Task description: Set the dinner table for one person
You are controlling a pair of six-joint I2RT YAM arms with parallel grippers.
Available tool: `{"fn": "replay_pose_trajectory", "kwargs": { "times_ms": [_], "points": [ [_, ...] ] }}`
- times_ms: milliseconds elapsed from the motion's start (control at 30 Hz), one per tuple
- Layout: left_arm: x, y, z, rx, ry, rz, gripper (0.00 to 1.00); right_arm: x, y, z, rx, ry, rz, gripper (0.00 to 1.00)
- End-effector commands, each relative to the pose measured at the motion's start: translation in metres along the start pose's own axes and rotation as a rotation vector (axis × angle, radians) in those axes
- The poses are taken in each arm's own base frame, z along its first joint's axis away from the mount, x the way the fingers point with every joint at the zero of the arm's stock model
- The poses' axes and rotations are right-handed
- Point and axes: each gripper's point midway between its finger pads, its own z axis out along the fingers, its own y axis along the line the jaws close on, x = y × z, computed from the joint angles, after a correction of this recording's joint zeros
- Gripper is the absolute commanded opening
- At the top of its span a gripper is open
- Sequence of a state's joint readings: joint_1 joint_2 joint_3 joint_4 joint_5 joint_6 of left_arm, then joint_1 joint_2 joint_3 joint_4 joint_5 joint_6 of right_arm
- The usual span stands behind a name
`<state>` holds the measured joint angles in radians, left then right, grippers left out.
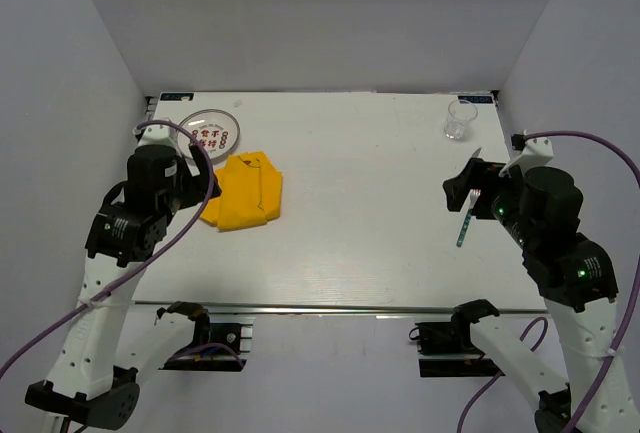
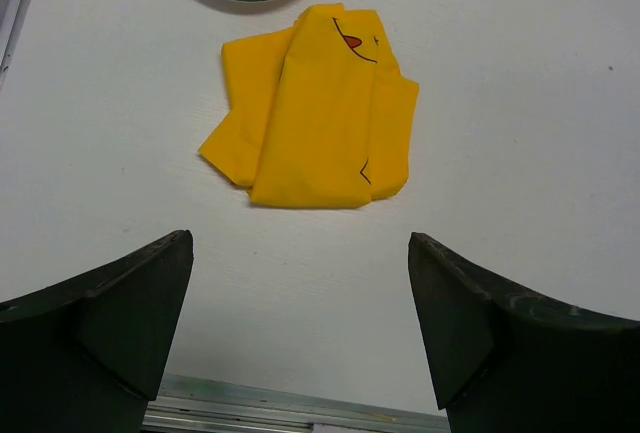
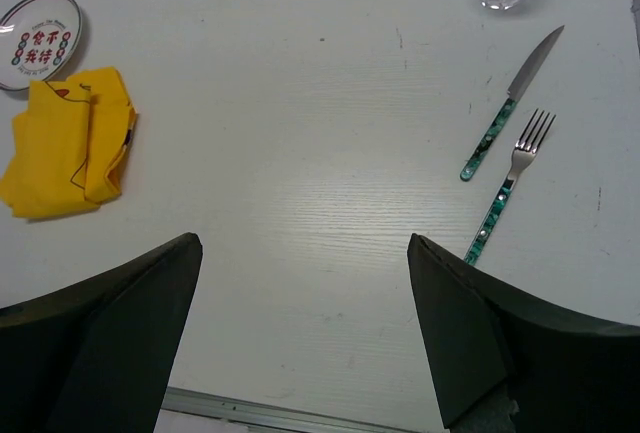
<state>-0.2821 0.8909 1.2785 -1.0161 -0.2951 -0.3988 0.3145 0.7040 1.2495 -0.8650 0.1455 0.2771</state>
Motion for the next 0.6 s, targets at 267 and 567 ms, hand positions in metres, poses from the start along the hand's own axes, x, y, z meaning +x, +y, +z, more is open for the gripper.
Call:
{"fn": "replay_pose_trajectory", "kwargs": {
  "times_ms": [267,567],
  "points": [
    [0.004,-0.019,0.021,0.064,0.043,-0.016,0.98,-0.021,0.02,-0.01,-0.112,-0.088,0.004,0.89],
    [0.017,-0.063,0.13,0.221,0.206,-0.086,0.98,-0.005,0.048,-0.01,-0.275,-0.019,0.002,0.89]
  ]
}}
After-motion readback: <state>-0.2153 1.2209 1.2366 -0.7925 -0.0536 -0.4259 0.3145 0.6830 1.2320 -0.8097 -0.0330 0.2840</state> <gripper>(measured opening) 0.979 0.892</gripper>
